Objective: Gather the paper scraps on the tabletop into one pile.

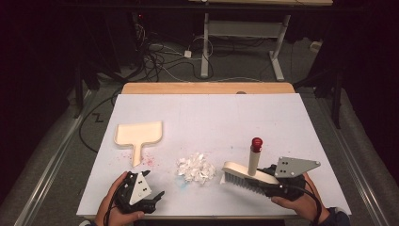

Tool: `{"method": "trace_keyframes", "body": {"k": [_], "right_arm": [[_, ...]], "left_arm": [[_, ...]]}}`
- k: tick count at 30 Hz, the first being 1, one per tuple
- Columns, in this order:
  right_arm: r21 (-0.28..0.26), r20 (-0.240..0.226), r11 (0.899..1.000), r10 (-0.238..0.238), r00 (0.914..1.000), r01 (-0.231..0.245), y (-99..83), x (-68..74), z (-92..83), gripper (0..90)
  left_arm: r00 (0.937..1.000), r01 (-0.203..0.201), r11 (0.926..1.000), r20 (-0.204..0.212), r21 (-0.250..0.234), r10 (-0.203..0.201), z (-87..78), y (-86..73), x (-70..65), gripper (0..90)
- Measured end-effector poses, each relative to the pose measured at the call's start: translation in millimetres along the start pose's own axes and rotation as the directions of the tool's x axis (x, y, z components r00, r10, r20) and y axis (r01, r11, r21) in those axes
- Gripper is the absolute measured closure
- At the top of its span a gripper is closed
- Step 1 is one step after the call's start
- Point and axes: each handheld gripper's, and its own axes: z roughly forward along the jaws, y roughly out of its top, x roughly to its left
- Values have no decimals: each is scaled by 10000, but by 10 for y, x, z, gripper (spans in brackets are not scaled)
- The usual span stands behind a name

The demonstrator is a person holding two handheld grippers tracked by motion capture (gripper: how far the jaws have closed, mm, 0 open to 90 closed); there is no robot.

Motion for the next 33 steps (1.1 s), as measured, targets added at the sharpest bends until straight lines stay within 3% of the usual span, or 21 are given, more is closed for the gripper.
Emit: {"method": "trace_keyframes", "body": {"k": [3,6,9,12,16,22,27,33], "right_arm": [[-130,40,9999,-19,10000,20,16,39,97,685],[12,-229,9995,-307,9993,307,80,106,329,685],[517,-317,9980,-338,9989,354,97,149,553,684],[1047,-258,9944,-108,9996,135,72,138,652,685],[685,-196,9972,307,9993,-293,84,62,558,683],[26,-138,9990,437,9989,-437,139,38,336,684],[46,-10,9992,396,9992,-396,130,47,182,684],[536,-74,9964,655,9978,-650,-7,4,-41,684]], "left_arm": [[10000,41,10000,5,-17,-41,17,11,5,181],[10000,-67,10000,9,47,67,27,29,-5,182],[10000,-94,10000,29,-5,94,29,35,-12,181],[9999,-120,9999,64,74,119,38,23,-6,181],[9999,-125,9999,46,46,125,32,15,6,182],[9999,-129,9999,-7,4,129,17,21,7,182],[9998,-174,9998,-47,28,174,12,25,1,182],[9999,-123,9999,-101,-11,123,4,16,7,181]]}}
